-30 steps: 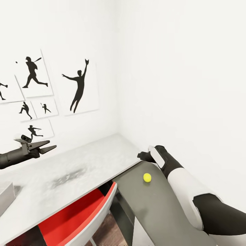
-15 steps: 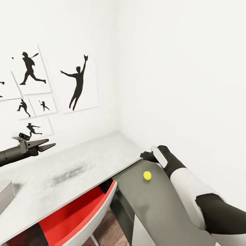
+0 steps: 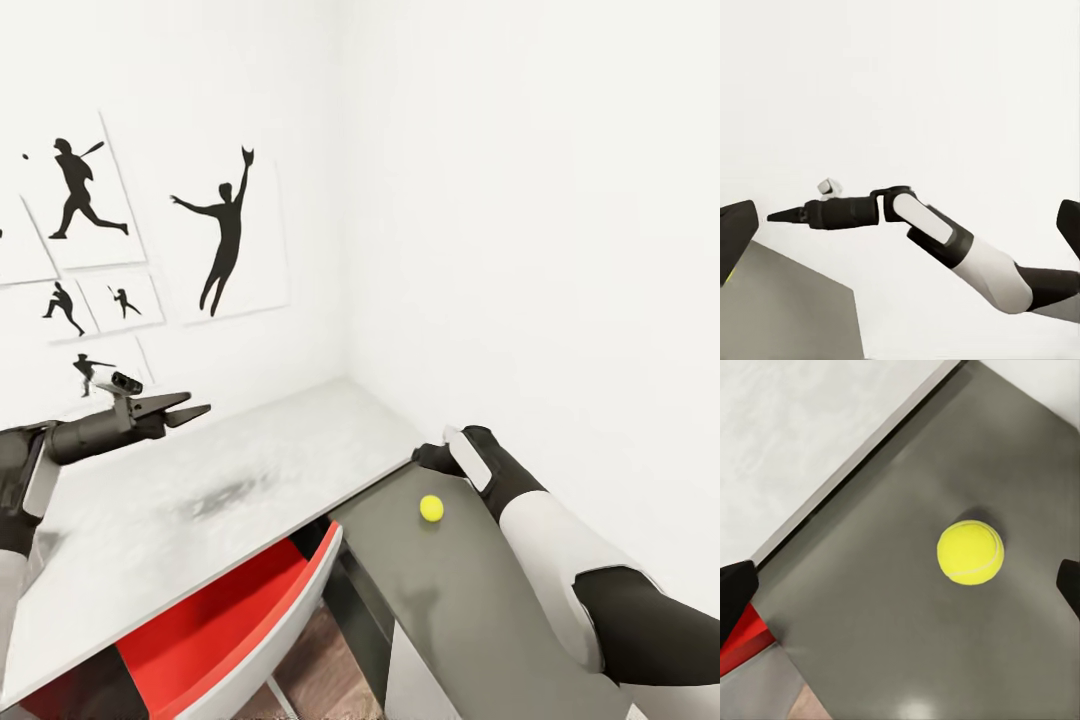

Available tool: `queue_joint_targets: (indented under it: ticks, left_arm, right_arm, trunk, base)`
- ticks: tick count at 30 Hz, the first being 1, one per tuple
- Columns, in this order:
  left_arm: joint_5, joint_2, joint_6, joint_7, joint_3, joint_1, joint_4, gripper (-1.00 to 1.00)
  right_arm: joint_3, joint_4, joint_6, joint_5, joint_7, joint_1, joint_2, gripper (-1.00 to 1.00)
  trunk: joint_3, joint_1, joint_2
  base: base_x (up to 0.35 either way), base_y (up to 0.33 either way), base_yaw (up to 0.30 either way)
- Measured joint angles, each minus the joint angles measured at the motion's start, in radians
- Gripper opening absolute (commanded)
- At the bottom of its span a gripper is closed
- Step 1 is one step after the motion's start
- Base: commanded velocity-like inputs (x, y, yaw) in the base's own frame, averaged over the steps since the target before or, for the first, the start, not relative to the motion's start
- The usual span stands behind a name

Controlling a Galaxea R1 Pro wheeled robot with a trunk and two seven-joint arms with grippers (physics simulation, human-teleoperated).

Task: Put all the toys in the child's room - the three board games (two on the bed and one on the table), the two jigsaw puzzles on the table, and the tennis ball on the table - inside the toy box on the table in the child's room.

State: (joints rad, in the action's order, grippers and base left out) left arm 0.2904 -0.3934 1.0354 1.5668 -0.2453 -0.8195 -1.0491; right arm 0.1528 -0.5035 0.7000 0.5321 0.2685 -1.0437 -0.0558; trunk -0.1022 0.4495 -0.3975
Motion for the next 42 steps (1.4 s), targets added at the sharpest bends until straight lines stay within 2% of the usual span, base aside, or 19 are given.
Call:
queue_joint_targets:
  ticks: [2, 6, 12, 42]
  left_arm:
    - [-0.009, 0.026, 0.001, -0.032, 0.025, -0.043, 0.020, 1.00]
    - [-0.014, 0.047, 0.001, -0.116, 0.048, -0.110, 0.089, 1.00]
    - [-0.016, 0.064, 0.001, -0.186, 0.057, -0.161, 0.157, 1.00]
    - [-0.015, 0.065, -0.001, -0.200, 0.056, -0.170, 0.172, 1.00]
  right_arm:
    - [0.001, 0.000, 0.000, -0.001, 0.000, 0.000, 0.000, 1.00]
    - [0.002, 0.000, 0.000, -0.001, 0.001, 0.000, 0.000, 1.00]
    - [0.001, 0.000, -0.002, -0.001, 0.001, 0.000, -0.001, 1.00]
    - [-0.009, 0.008, -0.005, 0.000, 0.030, 0.000, 0.003, 1.00]
  trunk:
    - [-0.003, 0.000, 0.000]
    - [-0.010, 0.000, 0.000]
    - [-0.020, 0.000, 0.000]
    - [-0.069, 0.000, 0.000]
  base:
    - [0.000, 0.000, 0.000]
    - [0.000, 0.000, 0.000]
    - [0.000, 0.000, 0.000]
    - [0.000, 0.000, 0.000]
